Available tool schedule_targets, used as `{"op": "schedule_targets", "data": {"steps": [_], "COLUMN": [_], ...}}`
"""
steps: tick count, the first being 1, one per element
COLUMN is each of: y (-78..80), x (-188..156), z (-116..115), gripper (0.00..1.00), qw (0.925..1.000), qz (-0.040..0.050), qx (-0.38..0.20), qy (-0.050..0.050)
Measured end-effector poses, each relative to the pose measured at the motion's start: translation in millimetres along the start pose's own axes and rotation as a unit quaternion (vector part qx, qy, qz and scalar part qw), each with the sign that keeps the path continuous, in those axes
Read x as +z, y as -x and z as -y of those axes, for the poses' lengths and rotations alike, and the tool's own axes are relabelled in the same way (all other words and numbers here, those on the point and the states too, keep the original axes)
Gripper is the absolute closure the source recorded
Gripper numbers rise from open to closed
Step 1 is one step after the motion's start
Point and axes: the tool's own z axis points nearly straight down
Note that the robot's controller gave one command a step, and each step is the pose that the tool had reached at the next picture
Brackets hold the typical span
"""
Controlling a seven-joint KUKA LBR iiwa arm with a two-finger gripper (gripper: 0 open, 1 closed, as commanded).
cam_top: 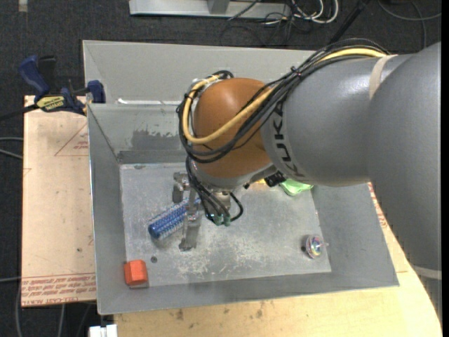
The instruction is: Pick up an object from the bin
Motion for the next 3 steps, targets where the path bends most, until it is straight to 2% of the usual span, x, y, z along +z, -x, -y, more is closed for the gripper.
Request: {"op": "schedule_targets", "data": {"steps": [1,2,3], "y": [51.7,52.0,25.5], "x": [80.1,78.8,-39.4], "z": [17.5,16.6,-24.5], "gripper": [0.0,1.0,1.0], "qw": [0.9895,0.9895,0.9884], "qz": [0.0029,0.0037,0.0078], "qx": [-0.144,-0.144,-0.152], "qy": [0.0,0.0,0.001]}}
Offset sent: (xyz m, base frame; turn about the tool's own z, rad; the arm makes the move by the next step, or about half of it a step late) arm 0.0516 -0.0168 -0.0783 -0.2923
